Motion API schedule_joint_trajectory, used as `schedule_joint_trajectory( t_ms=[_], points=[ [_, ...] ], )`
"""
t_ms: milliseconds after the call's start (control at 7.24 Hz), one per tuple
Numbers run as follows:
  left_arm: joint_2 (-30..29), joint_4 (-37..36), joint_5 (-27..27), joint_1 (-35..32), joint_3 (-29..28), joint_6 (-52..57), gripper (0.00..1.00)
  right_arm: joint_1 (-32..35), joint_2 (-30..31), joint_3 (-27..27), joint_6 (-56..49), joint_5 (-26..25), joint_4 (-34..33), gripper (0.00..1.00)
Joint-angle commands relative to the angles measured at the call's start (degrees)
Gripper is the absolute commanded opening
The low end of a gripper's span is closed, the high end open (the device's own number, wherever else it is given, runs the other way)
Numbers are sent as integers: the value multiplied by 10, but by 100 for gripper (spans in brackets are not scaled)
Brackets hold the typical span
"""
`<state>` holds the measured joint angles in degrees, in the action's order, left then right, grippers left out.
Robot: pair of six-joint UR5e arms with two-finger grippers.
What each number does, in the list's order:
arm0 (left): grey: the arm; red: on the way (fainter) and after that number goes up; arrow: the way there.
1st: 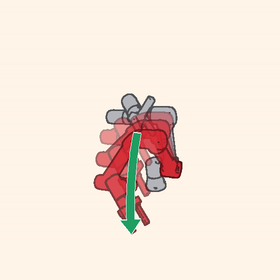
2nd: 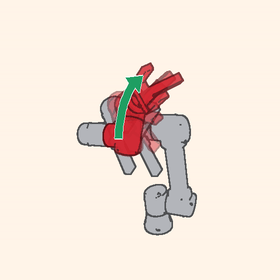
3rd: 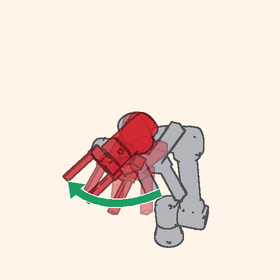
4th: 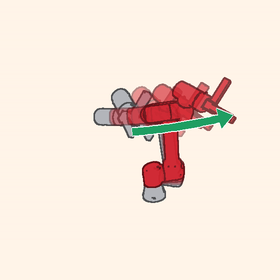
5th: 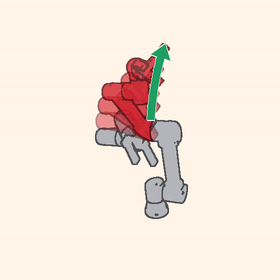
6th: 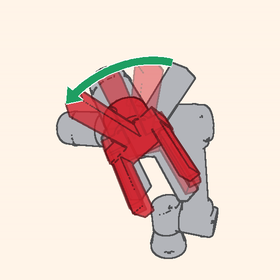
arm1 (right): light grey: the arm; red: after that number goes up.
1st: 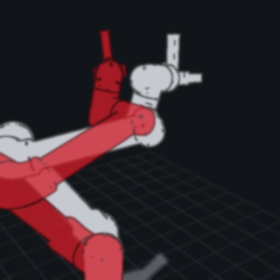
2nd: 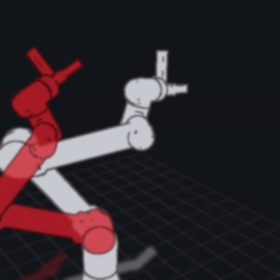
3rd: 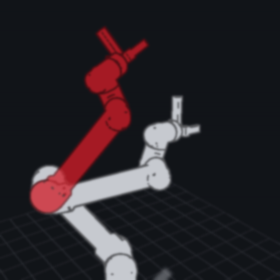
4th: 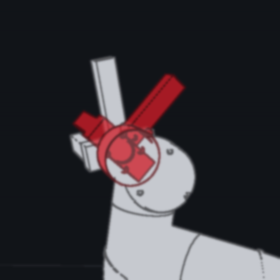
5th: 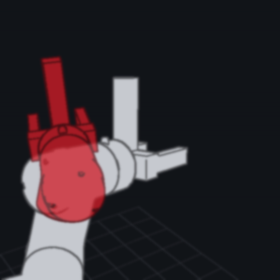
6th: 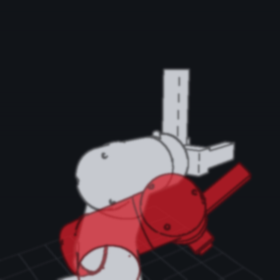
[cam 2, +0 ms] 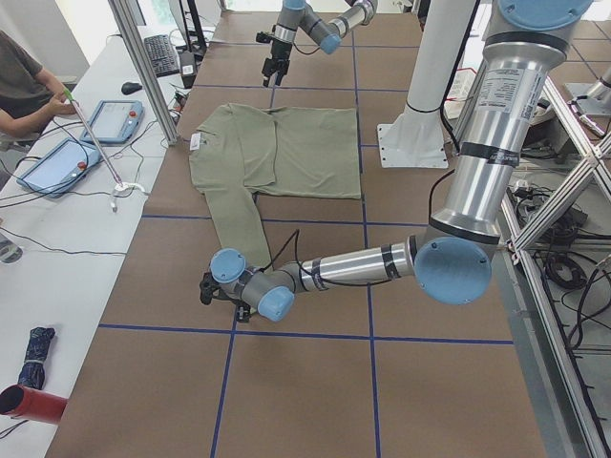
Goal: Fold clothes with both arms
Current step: 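Grasp the other sleeve cuff with the left gripper and lift it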
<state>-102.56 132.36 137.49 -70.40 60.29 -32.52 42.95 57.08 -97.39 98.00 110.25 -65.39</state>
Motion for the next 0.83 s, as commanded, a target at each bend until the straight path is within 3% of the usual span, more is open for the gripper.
schedule_joint_trajectory(
  t_ms=[0,414,690],
  points=[
    [2,0,0,1,-1,0,72,-1,0,-1,0,0,0,100],
    [4,0,0,4,-3,0,68,-1,1,-1,0,0,0,100],
    [4,3,-14,4,-8,2,40,-1,1,-1,0,0,0,100]
  ],
)
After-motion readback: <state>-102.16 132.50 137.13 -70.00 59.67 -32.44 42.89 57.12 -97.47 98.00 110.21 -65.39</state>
